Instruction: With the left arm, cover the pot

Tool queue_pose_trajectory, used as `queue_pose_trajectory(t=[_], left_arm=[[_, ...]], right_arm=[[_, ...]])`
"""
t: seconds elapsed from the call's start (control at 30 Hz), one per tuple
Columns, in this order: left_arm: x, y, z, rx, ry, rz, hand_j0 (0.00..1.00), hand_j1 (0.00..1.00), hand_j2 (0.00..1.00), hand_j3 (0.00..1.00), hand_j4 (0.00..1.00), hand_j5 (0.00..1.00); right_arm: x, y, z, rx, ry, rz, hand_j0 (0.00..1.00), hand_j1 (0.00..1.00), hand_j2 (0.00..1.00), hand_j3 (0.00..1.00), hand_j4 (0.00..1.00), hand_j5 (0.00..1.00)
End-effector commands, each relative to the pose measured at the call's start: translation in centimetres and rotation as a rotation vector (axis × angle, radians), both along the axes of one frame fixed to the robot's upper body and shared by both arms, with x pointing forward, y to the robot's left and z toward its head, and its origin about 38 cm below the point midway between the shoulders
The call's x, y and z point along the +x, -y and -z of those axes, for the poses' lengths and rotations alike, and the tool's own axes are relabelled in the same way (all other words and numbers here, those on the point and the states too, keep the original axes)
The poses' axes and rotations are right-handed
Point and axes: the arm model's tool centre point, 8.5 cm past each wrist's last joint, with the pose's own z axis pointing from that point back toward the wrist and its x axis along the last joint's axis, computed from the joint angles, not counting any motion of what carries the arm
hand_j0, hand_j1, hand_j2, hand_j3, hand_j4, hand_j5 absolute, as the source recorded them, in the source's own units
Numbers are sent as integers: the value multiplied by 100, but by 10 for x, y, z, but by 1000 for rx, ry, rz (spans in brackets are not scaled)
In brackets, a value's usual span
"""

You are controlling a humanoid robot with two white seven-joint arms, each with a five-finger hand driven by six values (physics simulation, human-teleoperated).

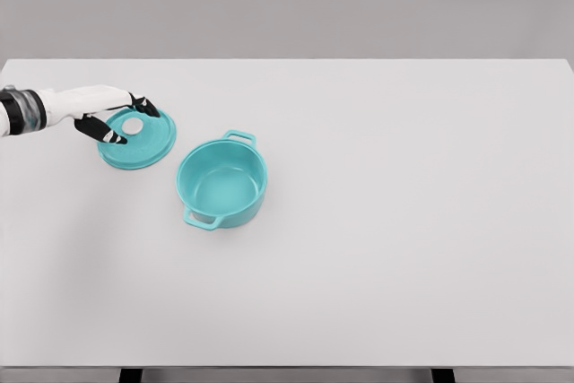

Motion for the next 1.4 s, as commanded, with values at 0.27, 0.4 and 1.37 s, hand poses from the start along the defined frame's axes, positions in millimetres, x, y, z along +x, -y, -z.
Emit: queue_pose_trajectory(t=[0.27, 0.4, 1.37], left_arm=[[1, 1, -1, -10, 3, -3, 76, 76, 76, 76, 76, 76], [0, 1, 1, -9, 0, -3, 75, 75, 75, 75, 75, 75], [-4, 1, 10, -3, -21, -1, 54, 54, 54, 54, 54, 54]], right_arm=[[0, 0, 0, 0, 0, 0, 100, 100, 100, 100, 100, 100], [-1, 0, 0, 0, -1, 0, 100, 100, 100, 100, 100, 100], [0, 0, 0, 1, 2, -1, 100, 100, 100, 100, 100, 100]])
